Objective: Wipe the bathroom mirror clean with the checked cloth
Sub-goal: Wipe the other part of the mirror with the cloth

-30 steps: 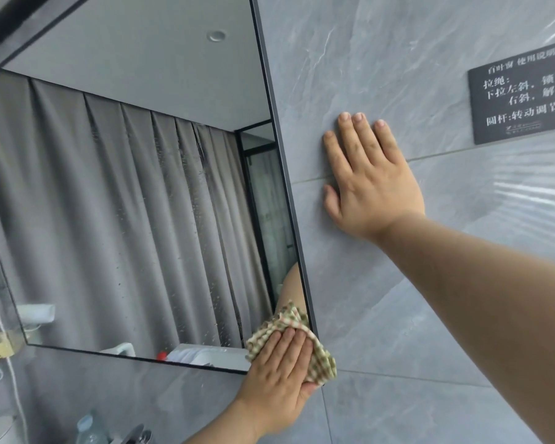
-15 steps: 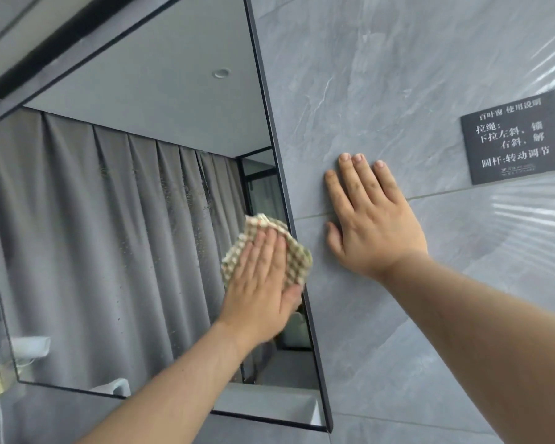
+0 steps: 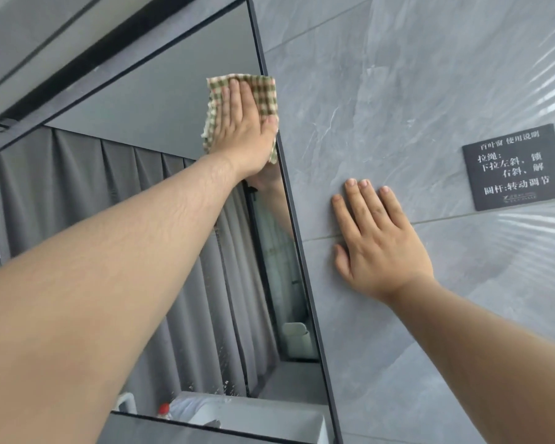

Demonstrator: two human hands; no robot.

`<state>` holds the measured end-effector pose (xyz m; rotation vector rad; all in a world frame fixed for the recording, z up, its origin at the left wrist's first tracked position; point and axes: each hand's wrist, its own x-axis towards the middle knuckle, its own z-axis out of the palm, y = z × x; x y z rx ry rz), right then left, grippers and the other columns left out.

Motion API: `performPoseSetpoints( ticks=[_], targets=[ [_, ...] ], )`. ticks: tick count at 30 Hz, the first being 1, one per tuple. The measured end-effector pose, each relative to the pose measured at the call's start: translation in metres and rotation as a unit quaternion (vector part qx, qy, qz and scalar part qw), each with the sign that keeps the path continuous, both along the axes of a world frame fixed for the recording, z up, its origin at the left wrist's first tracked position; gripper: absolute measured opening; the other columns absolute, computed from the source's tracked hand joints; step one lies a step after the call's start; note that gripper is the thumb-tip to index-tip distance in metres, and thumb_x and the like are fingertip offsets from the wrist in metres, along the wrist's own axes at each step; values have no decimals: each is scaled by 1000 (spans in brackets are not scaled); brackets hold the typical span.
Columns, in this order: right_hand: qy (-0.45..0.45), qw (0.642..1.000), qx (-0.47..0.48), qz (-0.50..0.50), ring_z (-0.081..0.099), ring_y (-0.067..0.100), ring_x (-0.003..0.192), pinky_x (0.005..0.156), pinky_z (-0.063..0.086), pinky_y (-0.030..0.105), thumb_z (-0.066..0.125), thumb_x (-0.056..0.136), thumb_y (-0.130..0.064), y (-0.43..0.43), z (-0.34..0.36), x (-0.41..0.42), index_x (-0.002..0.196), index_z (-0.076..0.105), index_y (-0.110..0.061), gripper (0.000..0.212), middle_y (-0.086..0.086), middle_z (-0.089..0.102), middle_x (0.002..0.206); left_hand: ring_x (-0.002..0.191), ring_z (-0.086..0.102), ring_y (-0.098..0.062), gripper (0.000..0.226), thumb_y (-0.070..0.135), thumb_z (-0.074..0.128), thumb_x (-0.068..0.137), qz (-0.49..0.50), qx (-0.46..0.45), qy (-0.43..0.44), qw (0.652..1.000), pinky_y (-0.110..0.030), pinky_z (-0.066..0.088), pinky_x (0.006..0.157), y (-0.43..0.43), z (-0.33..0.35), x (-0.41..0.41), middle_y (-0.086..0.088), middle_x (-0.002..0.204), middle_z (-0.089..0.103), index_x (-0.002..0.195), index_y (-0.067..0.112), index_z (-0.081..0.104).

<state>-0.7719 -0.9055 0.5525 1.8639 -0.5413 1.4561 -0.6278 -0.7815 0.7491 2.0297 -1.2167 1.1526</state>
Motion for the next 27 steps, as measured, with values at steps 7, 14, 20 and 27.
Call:
performPoseSetpoints(
  ticks=[7,14,20,27],
  targets=[
    [5,1000,5,-7,27,40,147,122,14,54,45,88,-36,1,0,0,149,37,1,72,26,30,156,150,-26,-18,71,44,16,105,-5,-6,-5,1000,-38,-13,123,-2,-37,-3,-9,163,-28,156,7,-17],
    [-1,1000,3,-6,27,41,146,122,14,54,43,89,-37,1,-1,1,149,37,2,72,27,30,156,149,-28,-21,72,43,19,105,-5,9,-8,1000,-36,-17,122,-3,-128,-5,-12,162,-29,155,5,-18],
    [-9,1000,-1,2,30,41,145,121,17,55,45,88,-37,0,-1,1,147,40,2,71,27,32,155,144,-37,-20,75,50,5,97,-9,43,-22,999,-36,-23,119,-3,-226,-4,-11,154,-41,147,7,-30],
    [-7,1000,2,6,30,41,145,121,18,55,48,86,-35,0,0,1,146,42,2,71,27,33,155,153,-6,-31,72,47,7,104,3,19,-75,997,-44,1,121,-4,-293,5,-20,165,-12,155,-2,-6]
  ],
)
